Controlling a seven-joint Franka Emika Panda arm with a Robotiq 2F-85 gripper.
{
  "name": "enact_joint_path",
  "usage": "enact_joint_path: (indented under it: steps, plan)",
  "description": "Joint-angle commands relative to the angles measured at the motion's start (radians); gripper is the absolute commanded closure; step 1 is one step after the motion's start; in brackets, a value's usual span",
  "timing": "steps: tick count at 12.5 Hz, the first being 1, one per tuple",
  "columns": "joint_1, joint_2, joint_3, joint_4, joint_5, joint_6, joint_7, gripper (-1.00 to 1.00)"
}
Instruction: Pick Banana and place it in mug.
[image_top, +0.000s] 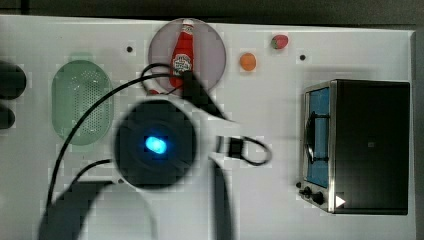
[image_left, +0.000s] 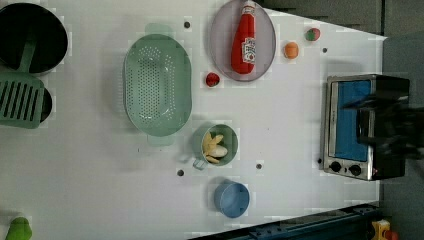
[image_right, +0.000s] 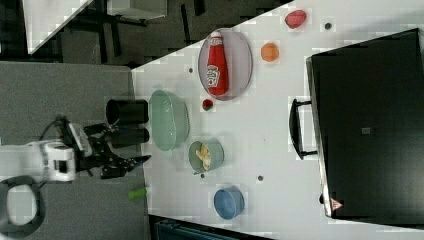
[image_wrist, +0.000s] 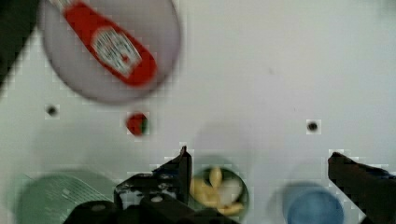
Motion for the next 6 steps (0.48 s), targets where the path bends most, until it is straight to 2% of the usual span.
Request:
enact_joint_path:
  steps: [1, 6]
  plan:
    - [-0.007, -0.035, -0.115, 0.043, -0.006, -0.109, -0.123, -1.0]
    - [-0.01, -0.053, -0.207, 0.055, -0.029, -0.148, -0.267, -1.0]
